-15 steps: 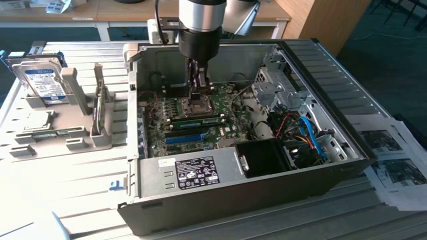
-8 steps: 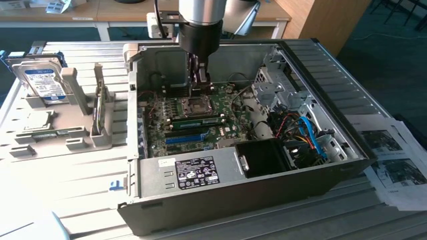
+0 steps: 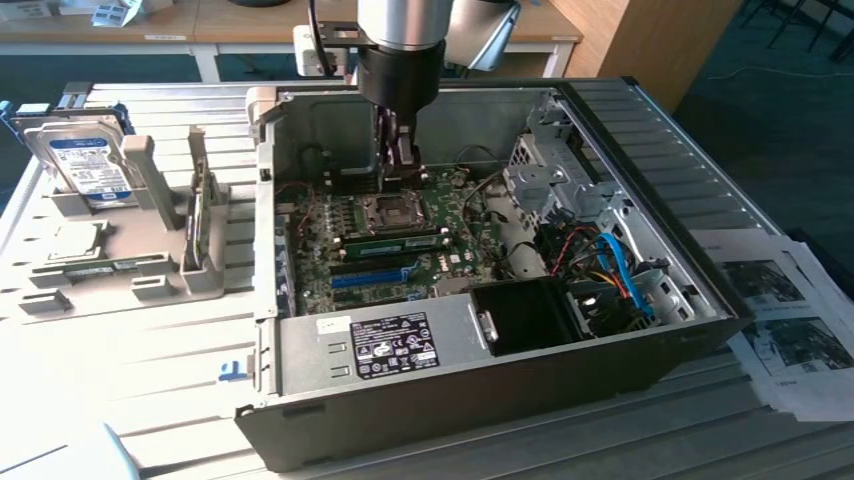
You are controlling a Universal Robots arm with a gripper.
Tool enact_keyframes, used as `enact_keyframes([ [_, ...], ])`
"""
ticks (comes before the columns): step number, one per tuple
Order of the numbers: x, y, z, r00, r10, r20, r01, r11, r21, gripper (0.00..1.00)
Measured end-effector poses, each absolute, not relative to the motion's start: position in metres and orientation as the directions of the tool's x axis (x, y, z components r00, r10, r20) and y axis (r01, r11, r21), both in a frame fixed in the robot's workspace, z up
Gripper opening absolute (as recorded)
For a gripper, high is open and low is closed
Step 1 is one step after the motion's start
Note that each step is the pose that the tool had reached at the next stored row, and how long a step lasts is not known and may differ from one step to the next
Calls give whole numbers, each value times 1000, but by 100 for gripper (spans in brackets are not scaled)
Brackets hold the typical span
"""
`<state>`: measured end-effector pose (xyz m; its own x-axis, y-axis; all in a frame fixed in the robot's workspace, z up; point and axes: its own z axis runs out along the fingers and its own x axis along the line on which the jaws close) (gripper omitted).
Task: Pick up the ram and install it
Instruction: 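Press down the ram until it locks into place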
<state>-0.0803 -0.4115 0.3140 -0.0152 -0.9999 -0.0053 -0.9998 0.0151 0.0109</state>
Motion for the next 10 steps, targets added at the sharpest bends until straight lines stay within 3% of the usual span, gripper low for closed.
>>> enact_keyframes([
  [10, -80, -411, 314, -47, -999, -5, -999, 47, 11, 10],
])
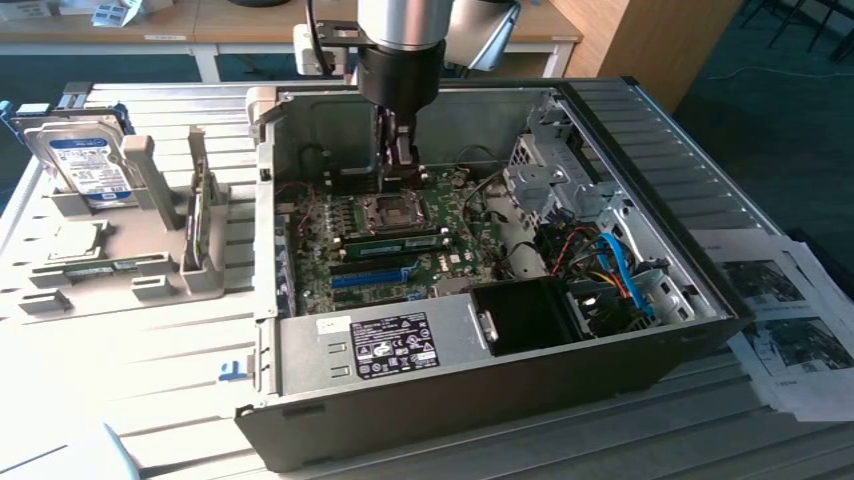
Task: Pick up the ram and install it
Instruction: 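Press down the ram until it locks into place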
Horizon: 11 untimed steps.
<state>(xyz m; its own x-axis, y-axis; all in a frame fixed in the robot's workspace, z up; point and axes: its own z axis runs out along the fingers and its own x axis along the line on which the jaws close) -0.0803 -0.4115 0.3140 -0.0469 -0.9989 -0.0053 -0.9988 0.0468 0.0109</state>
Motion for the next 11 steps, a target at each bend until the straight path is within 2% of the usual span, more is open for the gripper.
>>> enact_keyframes([
  [11, -80, -412, 314, -242, -970, -5, -970, 242, 11, 10],
])
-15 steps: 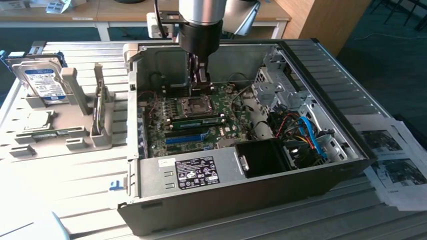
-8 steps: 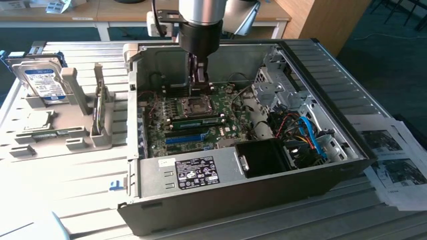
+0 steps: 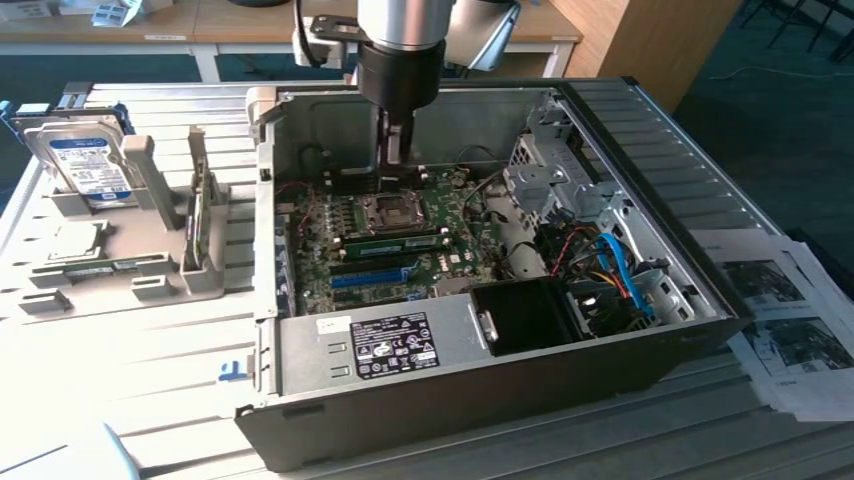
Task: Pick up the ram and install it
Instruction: 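Press down the ram until it locks into place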
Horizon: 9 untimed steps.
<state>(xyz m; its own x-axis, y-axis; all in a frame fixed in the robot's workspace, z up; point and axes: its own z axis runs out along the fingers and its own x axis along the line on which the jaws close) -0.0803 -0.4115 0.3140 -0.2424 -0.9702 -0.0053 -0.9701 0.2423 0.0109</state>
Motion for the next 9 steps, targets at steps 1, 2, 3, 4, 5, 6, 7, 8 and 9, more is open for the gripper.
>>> enact_keyframes([
  [1, -80, -412, 314, -260, -966, -5, -966, 260, 11, 10],
  [2, -80, -412, 314, -277, -961, -5, -961, 277, 11, 10],
  [3, -80, -412, 314, -296, -955, -5, -955, 296, 11, 10],
  [4, -80, -411, 314, -313, -950, -5, -950, 313, 11, 10],
  [5, -80, -412, 314, -330, -944, -5, -944, 329, 11, 10],
  [6, -80, -412, 314, -347, -938, -5, -938, 347, 11, 10],
  [7, -80, -412, 314, -364, -931, -5, -931, 364, 11, 10],
  [8, -80, -412, 314, -381, -925, -5, -925, 381, 11, 10],
  [9, -80, -411, 314, -397, -918, -5, -918, 397, 11, 10],
])
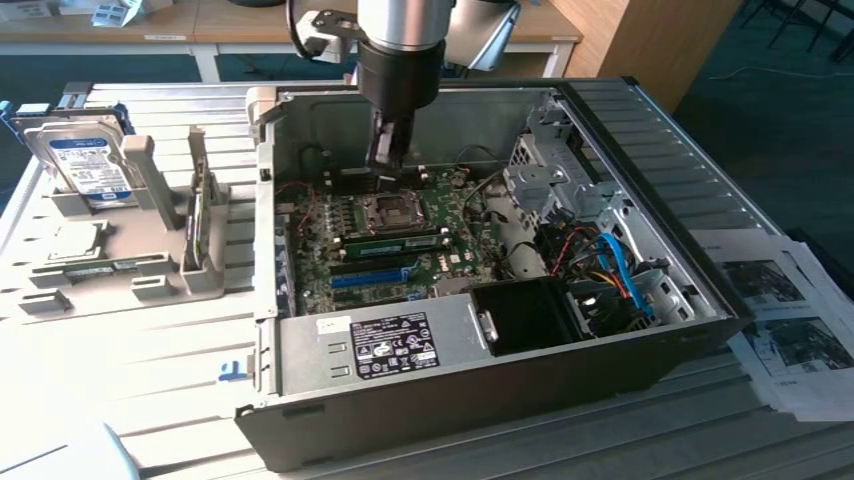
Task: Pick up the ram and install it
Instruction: 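Press down the ram until it locks into place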
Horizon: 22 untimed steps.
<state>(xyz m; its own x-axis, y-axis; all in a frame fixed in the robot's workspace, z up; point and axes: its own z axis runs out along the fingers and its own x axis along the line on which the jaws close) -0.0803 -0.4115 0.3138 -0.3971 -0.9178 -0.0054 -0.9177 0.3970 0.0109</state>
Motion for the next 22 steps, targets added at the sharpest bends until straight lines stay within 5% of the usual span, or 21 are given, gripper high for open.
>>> enact_keyframes([
  [22, -80, -412, 313, -725, -689, -5, -689, 725, 11, 10],
])
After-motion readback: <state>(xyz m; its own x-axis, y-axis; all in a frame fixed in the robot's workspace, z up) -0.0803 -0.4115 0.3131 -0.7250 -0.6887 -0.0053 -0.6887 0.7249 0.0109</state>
